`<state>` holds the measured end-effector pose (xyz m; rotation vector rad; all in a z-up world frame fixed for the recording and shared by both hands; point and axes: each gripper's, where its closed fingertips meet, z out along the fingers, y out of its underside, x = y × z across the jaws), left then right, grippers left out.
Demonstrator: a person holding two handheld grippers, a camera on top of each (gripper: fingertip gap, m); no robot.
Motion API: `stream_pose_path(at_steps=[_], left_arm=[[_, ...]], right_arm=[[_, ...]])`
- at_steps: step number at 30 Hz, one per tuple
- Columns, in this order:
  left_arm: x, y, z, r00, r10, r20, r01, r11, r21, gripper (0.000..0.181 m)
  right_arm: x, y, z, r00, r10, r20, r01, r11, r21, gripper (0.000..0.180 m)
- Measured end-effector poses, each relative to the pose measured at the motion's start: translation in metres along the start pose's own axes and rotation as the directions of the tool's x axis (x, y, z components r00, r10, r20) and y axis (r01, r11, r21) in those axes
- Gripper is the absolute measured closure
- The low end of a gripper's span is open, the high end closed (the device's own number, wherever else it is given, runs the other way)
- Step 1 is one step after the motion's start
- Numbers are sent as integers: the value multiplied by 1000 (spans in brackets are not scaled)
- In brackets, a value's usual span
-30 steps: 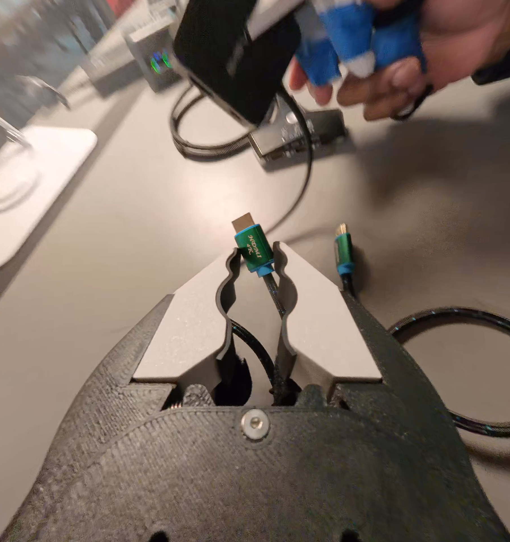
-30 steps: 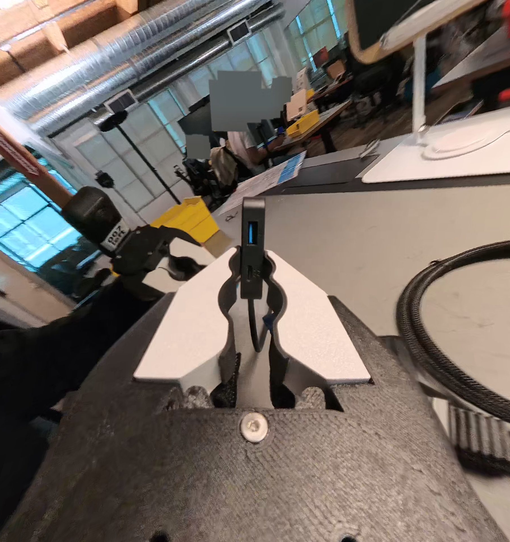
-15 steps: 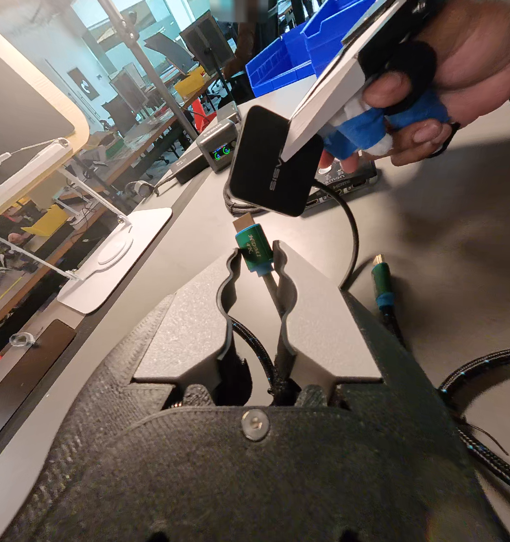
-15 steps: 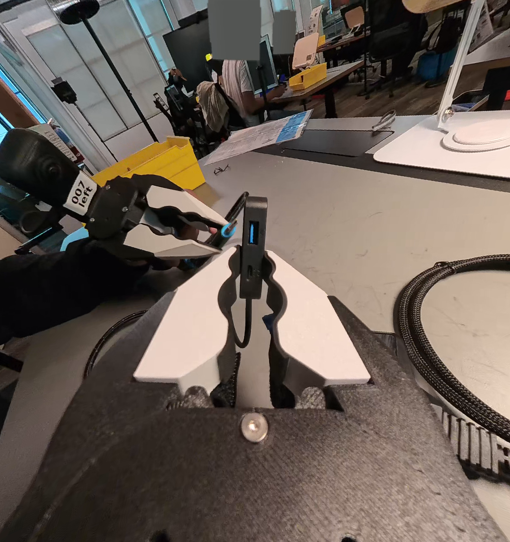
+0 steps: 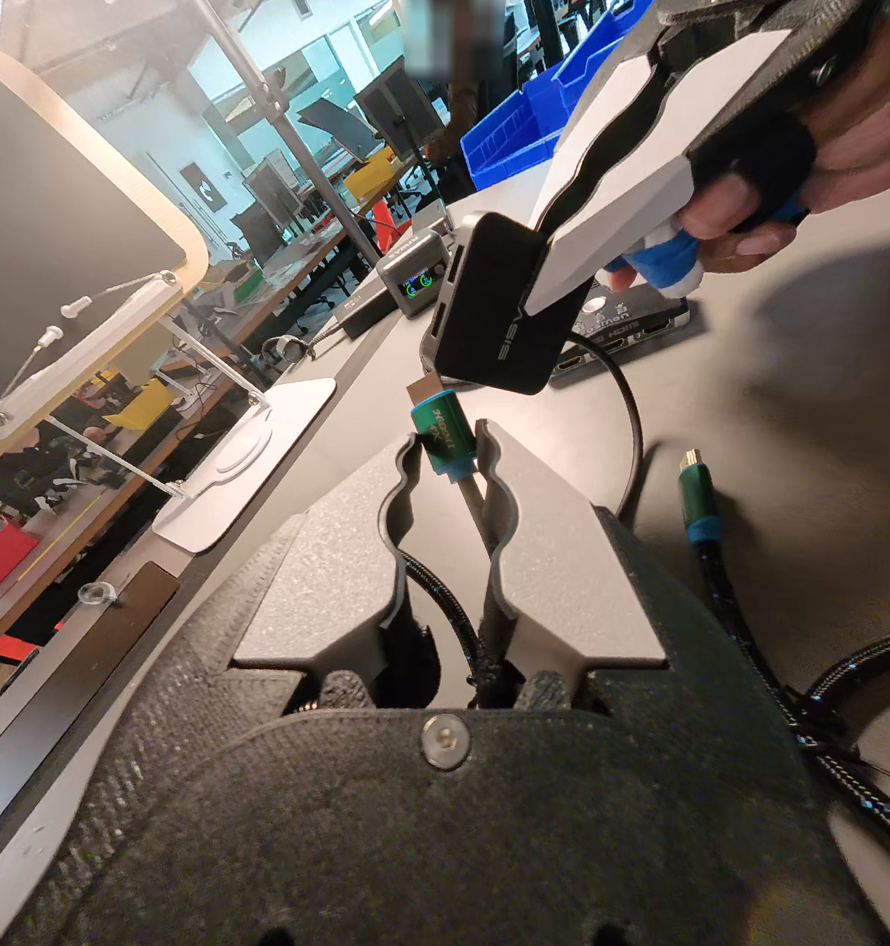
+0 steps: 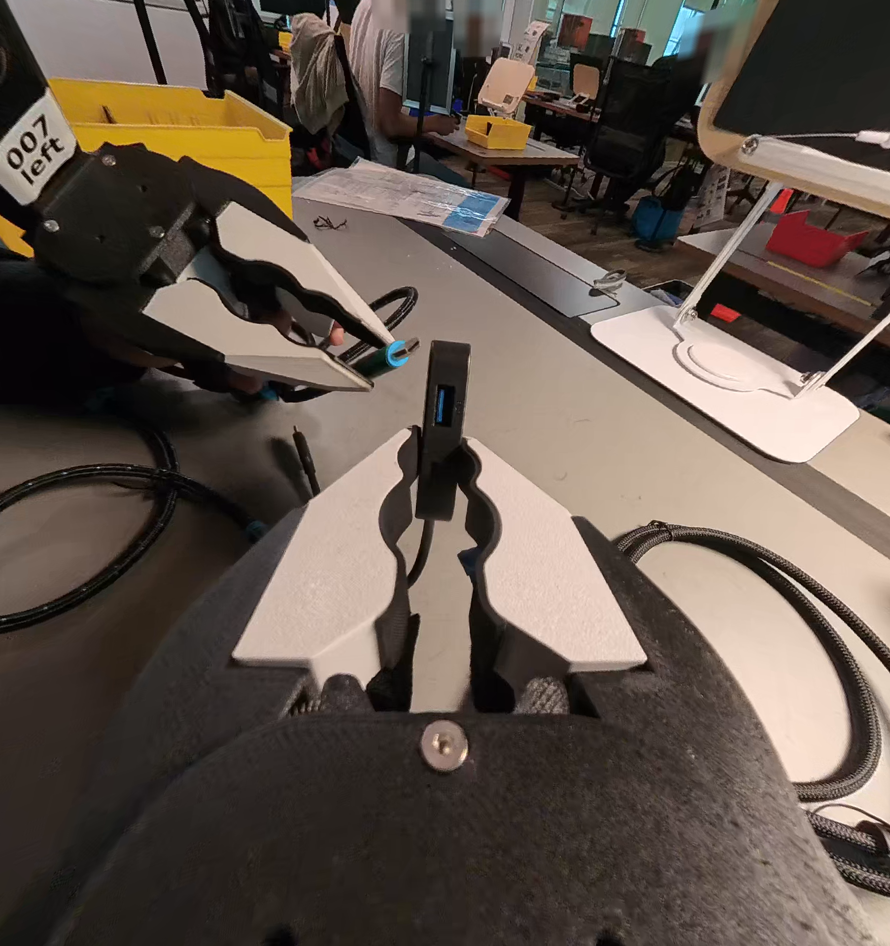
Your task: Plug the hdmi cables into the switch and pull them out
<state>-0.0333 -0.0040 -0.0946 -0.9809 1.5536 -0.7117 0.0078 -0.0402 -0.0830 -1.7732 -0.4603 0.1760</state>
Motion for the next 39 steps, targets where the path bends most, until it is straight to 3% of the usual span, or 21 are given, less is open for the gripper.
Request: stream_pose_path(at_steps=[5, 13, 23, 27, 31, 35, 39], left_arm=[[-2, -3, -2, 997, 63, 39, -64, 998, 15, 158], [0, -4, -2, 996, 83, 41, -83, 996, 18, 159], [1, -4, -1, 997, 75, 32, -75, 997, 22, 159], [1, -7, -2, 997, 72, 37, -73, 997, 32, 159], [0, -12, -4, 994, 95, 58, -98, 994, 45, 159], [5, -12, -2, 983, 170, 70, -173, 984, 33, 159], [14, -16, -1, 970, 235, 69, -237, 971, 34, 159]], right_arm=[[1, 0, -1, 1000, -30, -4, 30, 1000, 6, 165], [-3, 2, 2, 970, -237, -63, 235, 971, -32, 164], [-4, 0, 0, 970, -237, -58, 236, 972, -15, 164], [0, -7, -4, 998, -59, 4, 59, 997, 52, 165], [11, -11, -11, 956, 259, 139, -273, 957, 94, 165], [15, -18, -18, 759, 550, 348, -610, 788, 84, 166], [9, -30, -29, 553, 616, 561, -762, 646, 41, 166]])
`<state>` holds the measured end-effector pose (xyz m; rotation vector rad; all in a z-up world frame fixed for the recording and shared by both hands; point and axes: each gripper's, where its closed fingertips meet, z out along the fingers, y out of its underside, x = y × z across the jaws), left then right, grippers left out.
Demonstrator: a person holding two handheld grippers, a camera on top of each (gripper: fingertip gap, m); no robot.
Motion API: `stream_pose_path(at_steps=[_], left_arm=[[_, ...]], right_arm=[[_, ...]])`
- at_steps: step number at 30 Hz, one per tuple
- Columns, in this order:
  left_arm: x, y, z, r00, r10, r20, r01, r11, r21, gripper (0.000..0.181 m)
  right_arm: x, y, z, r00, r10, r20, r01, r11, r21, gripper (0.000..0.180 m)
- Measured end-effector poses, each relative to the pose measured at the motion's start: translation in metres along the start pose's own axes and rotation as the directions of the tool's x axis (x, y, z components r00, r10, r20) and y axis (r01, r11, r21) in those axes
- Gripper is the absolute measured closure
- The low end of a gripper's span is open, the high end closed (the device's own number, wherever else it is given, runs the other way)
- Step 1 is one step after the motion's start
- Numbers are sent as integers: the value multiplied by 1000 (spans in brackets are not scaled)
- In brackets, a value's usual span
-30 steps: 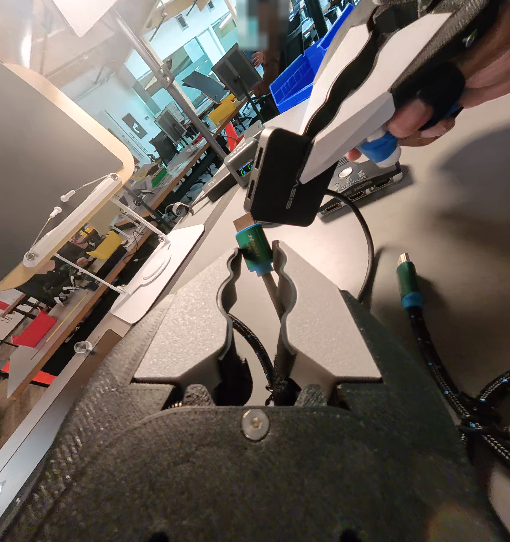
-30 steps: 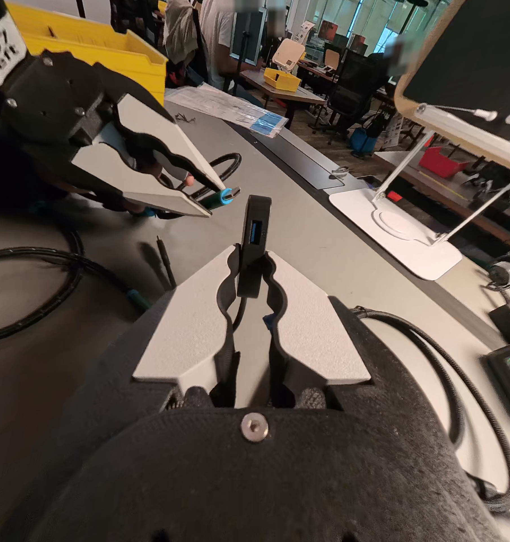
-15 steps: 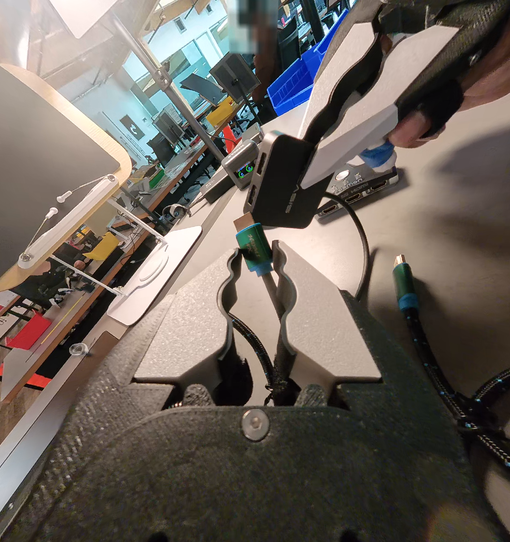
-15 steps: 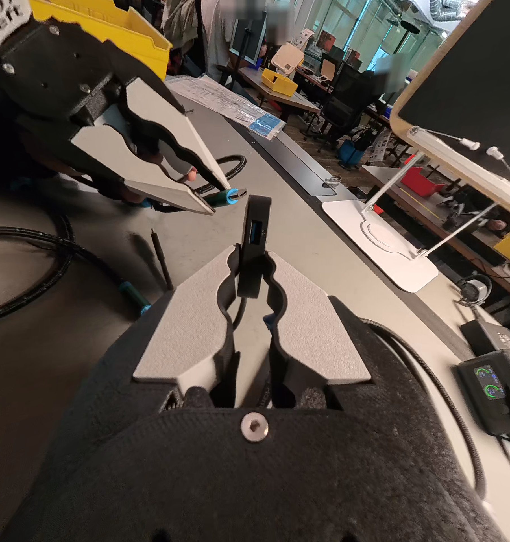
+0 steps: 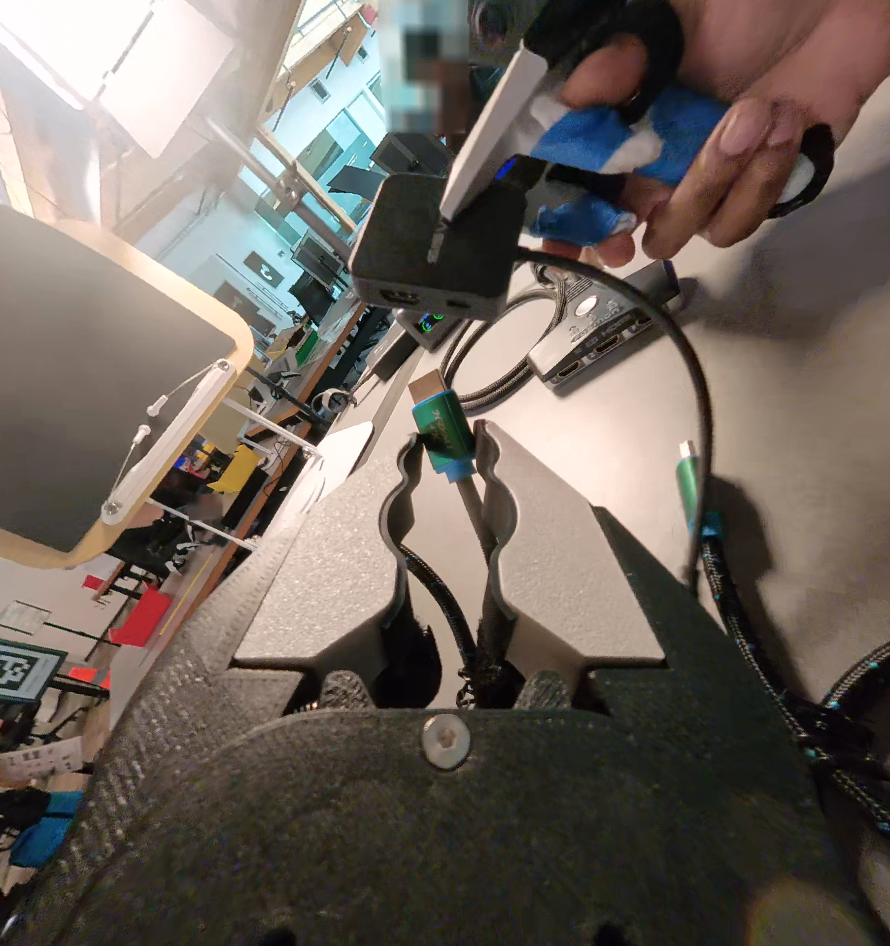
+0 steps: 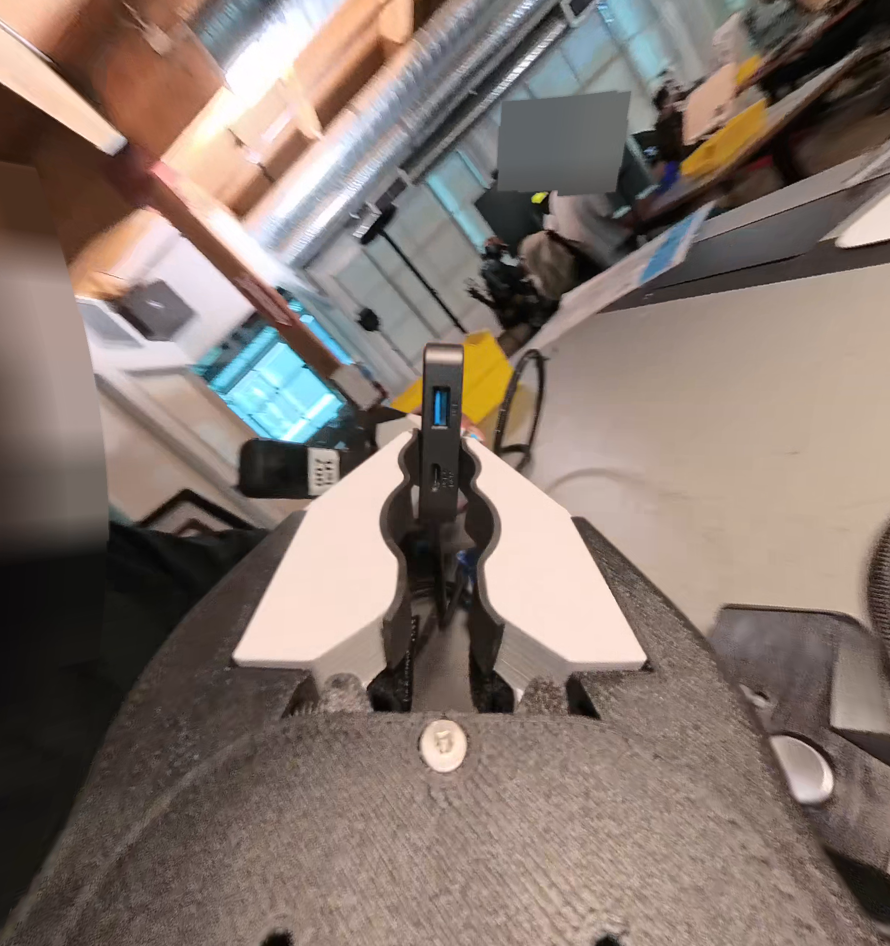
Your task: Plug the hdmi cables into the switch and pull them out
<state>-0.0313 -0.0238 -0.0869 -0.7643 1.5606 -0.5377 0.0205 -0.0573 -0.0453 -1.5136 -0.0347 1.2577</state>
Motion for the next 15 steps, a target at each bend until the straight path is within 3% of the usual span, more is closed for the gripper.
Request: stream_pose_path(at_steps=[6, 15], left_arm=[[4, -16, -3, 996, 85, 29, -86, 995, 40, 160], [6, -19, -2, 983, 167, 69, -169, 985, 26, 160]], right_arm=[[-16, 0, -1, 990, 20, 138, -21, 1000, 8, 166], [3, 14, 2, 999, 29, 18, -28, 996, -79, 166]])
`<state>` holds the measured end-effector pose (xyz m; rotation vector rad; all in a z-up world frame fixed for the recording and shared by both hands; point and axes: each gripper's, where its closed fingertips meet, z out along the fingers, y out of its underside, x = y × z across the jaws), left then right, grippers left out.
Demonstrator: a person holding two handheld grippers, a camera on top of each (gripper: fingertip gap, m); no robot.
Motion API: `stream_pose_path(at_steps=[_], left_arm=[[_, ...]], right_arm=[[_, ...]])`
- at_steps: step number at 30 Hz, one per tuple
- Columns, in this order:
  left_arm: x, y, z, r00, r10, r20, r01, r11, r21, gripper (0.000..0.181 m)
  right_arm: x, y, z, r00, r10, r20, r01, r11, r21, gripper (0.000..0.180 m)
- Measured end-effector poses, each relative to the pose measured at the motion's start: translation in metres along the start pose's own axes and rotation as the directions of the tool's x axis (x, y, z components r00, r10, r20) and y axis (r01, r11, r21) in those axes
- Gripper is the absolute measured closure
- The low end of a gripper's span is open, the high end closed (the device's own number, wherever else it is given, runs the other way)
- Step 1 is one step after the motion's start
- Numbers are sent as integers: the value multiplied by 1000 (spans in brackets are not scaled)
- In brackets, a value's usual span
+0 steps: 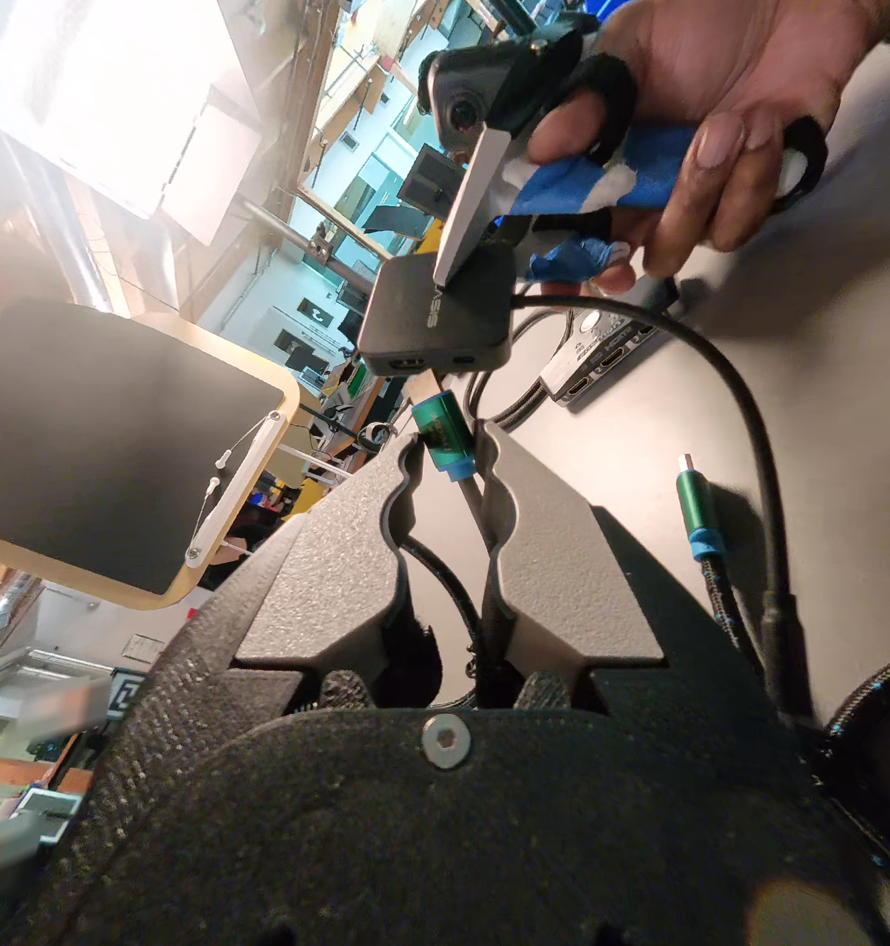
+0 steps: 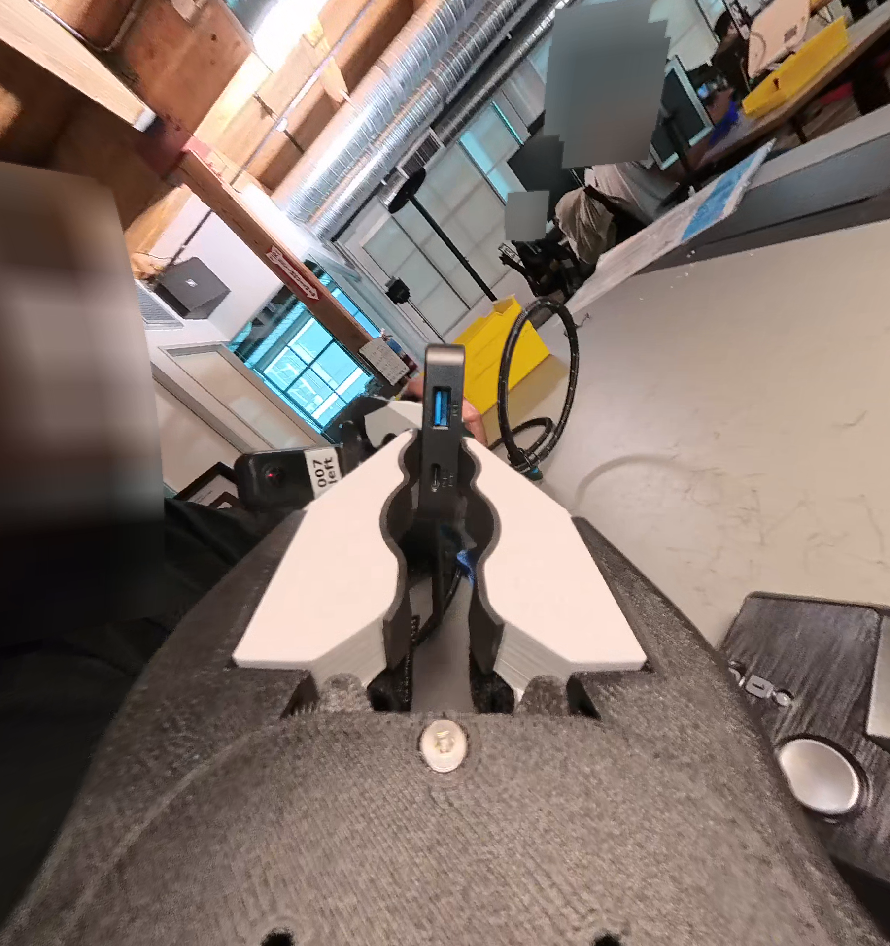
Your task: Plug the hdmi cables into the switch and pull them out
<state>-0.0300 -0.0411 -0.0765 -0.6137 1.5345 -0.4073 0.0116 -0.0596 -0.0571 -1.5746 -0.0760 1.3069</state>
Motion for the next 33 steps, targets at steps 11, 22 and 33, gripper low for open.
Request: stream_pose_path(at_steps=[11, 22, 33], left_arm=[[11, 23, 7, 976, 213, -45, -217, 967, -136, 163], [31, 40, 15, 990, 13, -141, -41, 980, -196, 167], [49, 59, 11, 816, -460, -351, 332, 869, -367, 133]], right_arm=[[18, 18, 0, 987, 20, -158, -38, 992, -117, 167], [42, 26, -7, 947, 20, -321, -71, 986, -150, 166], [41, 28, -5, 941, -70, -330, 6, 981, -192, 166]])
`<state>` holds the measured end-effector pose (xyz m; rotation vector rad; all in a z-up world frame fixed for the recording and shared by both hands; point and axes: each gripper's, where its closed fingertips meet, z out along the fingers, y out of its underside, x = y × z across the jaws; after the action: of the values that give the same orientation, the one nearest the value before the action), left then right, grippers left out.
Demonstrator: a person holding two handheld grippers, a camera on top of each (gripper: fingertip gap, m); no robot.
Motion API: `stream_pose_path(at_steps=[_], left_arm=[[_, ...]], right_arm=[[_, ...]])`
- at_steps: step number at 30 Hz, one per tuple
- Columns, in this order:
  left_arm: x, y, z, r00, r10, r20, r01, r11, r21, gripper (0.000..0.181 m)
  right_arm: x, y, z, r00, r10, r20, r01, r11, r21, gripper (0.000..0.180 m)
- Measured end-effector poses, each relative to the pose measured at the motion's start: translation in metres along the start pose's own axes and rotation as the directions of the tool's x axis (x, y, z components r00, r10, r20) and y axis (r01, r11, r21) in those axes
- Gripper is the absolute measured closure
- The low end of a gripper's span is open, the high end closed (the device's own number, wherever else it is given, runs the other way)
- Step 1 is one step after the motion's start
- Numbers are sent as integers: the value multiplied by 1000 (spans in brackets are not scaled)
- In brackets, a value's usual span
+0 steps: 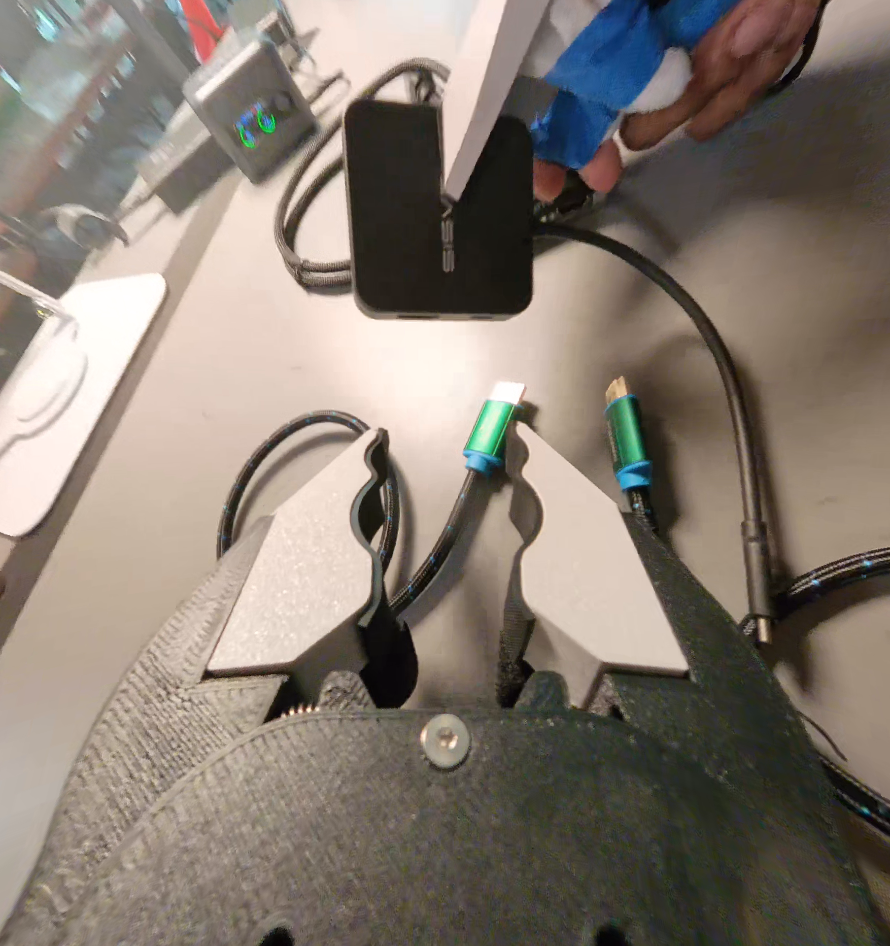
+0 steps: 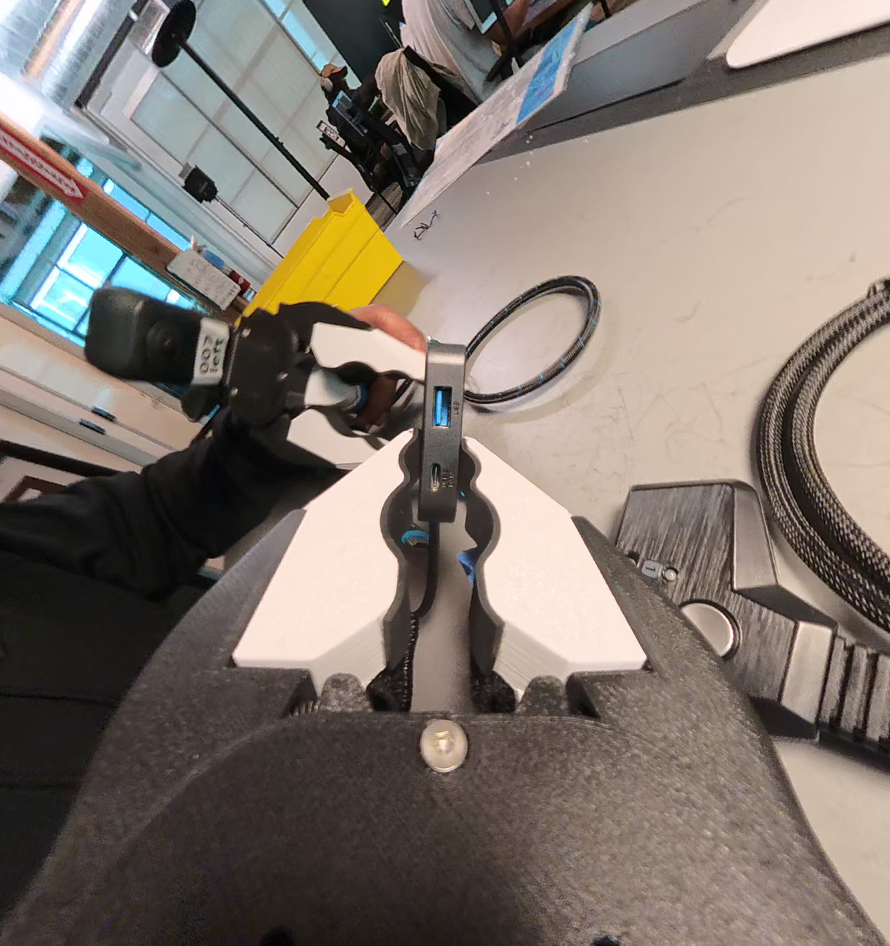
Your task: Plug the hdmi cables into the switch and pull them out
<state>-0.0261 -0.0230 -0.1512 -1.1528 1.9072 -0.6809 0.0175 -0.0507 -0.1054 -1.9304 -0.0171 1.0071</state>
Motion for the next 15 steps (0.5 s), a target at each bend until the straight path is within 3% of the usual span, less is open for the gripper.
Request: stream_pose_path(at_steps=[3, 7, 15], left_arm=[[4, 13, 9, 999, 8, -34, -11, 997, -72, 132], [7, 13, 17, 1000, 7, -28, -10, 993, -119, 148], [7, 10, 21, 994, 108, 34, -103, 988, -116, 159]], right_arm=[[-4, 3, 2, 995, -99, -15, 98, 995, -22, 166], [-8, 7, 5, 972, -231, -47, 228, 972, -65, 165], [-12, 5, 4, 957, -286, -51, 282, 957, -72, 165]])
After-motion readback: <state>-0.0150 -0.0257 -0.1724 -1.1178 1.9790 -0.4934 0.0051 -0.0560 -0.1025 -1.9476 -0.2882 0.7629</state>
